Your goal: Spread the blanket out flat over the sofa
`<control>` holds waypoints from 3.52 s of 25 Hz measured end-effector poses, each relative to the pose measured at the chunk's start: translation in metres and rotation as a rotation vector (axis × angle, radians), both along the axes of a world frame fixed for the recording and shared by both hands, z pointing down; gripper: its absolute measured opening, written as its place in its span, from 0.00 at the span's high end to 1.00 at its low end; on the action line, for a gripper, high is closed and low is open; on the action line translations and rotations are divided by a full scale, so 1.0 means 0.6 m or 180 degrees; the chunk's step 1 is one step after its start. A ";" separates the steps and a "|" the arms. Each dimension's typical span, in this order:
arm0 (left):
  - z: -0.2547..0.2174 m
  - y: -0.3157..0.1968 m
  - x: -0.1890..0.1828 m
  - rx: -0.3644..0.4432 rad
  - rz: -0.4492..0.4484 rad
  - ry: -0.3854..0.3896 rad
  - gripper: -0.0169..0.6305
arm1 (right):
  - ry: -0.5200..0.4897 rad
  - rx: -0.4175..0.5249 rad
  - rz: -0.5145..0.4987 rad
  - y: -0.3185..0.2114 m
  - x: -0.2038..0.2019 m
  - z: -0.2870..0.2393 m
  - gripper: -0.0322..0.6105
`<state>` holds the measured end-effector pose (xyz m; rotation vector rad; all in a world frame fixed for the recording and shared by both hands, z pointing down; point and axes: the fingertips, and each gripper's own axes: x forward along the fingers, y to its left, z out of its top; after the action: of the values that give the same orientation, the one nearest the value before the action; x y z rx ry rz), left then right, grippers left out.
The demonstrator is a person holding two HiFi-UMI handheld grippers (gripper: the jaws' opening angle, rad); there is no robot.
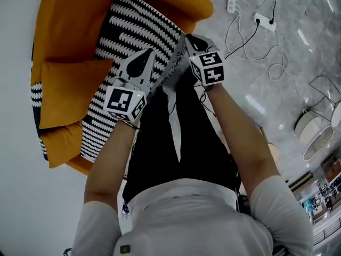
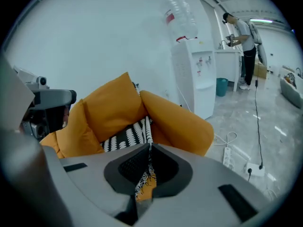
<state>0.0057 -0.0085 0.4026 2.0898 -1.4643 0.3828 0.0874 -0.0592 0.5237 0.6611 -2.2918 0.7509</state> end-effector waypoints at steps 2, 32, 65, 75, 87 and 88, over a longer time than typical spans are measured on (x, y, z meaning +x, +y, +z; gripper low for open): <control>0.015 -0.018 0.010 -0.0007 0.0033 0.0004 0.96 | -0.0007 -0.0027 0.0063 -0.017 0.016 0.021 0.90; 0.271 -0.036 -0.022 -0.0360 0.0360 0.0091 0.96 | 0.0425 -0.0538 0.0481 -0.034 0.092 0.392 0.90; 0.108 -0.078 -0.031 -0.0107 0.0404 -0.0063 0.96 | 0.0451 -0.0401 0.0543 -0.046 0.115 0.207 0.71; -0.113 -0.023 -0.001 0.0058 0.0236 -0.0192 0.96 | 0.0197 0.0161 0.0425 -0.011 0.147 -0.137 0.71; -0.433 0.004 0.023 0.0788 0.0239 -0.0093 0.96 | -0.0274 0.1120 0.0260 0.031 0.147 -0.564 0.84; -0.459 0.011 0.025 0.0852 0.0235 -0.0058 0.96 | -0.0314 0.1209 0.0209 0.038 0.144 -0.597 0.85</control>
<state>0.0207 -0.0021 0.1271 2.3606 -1.5222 0.2447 0.1738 -0.0365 0.1656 0.8894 -2.5411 0.3832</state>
